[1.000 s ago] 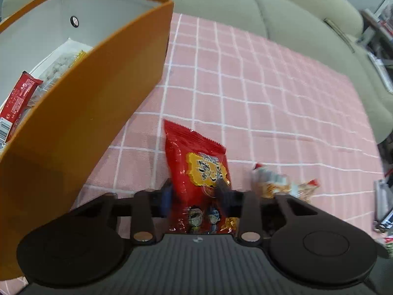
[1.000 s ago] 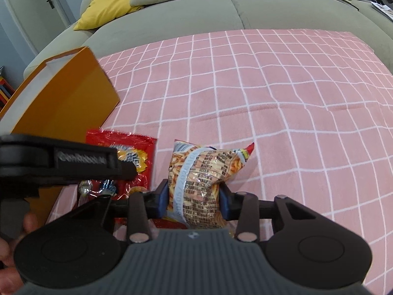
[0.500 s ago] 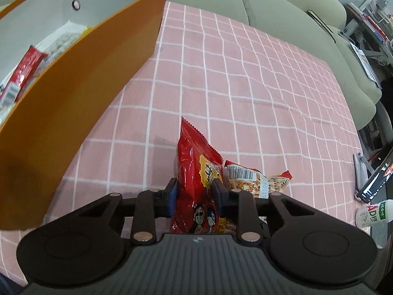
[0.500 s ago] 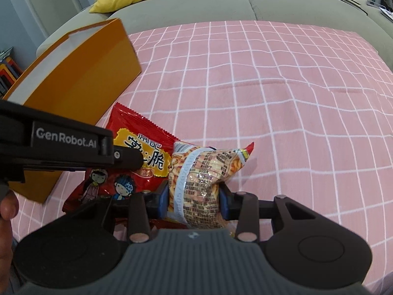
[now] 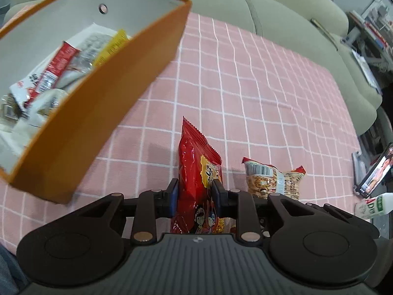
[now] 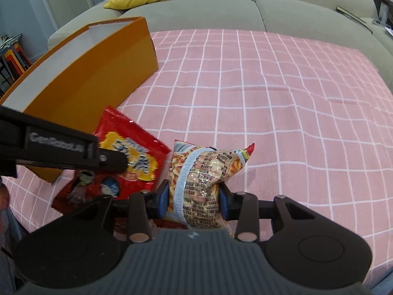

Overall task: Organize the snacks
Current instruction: 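Carry the red chip bag to the box with the left tool while the right tool carries the peanut bag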

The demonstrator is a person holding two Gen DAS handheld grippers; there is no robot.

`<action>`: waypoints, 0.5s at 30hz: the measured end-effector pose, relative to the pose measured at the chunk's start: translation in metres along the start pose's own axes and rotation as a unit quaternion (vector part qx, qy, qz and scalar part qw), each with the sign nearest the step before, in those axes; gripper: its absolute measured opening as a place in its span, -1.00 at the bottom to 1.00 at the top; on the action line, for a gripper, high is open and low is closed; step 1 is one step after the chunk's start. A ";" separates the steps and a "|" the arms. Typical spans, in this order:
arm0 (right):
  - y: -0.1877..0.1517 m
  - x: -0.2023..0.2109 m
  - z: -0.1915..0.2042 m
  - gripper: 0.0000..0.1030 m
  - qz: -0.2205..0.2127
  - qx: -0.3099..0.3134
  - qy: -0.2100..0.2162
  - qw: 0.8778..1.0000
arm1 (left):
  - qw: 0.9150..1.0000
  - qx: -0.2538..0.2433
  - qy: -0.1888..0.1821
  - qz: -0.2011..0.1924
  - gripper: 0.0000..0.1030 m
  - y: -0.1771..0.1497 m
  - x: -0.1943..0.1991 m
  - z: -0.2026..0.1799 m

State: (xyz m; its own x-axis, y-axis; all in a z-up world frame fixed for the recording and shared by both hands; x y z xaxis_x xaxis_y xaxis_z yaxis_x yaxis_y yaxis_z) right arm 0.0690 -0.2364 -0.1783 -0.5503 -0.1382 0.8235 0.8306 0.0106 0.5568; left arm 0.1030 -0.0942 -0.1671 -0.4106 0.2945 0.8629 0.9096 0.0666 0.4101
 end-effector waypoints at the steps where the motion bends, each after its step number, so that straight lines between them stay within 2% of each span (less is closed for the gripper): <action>1: 0.002 0.002 0.001 -0.28 -0.003 0.001 -0.001 1.000 | 1.000 0.002 0.000 -0.006 -0.40 0.001 0.006 0.002; 7: 0.019 0.029 0.011 -0.28 -0.041 0.018 0.007 0.999 | 0.999 0.006 -0.009 -0.044 -0.40 0.011 0.043 0.008; 15: 0.065 0.058 0.047 -0.28 -0.103 0.066 0.036 0.992 | 0.993 0.010 -0.012 -0.115 -0.41 0.047 0.098 0.023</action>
State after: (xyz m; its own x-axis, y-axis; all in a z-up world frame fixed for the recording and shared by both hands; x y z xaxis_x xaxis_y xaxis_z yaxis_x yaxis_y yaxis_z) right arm 0.0869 -0.1968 -0.0892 -0.6963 -0.2212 0.6828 0.6793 0.1039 0.7264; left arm 0.1067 -0.0401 -0.0701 -0.6059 0.2916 0.7402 0.7934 0.1532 0.5891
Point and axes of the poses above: each gripper's, at about its wrist camera, not at the fingertips, and x roughly against the way its jaws point, z to its left, y to its top, the point moved 4 cm from there along -x, roughly the way its jaws point, and after that the axes turned 1 degree about -y, right-handed, at the moved point
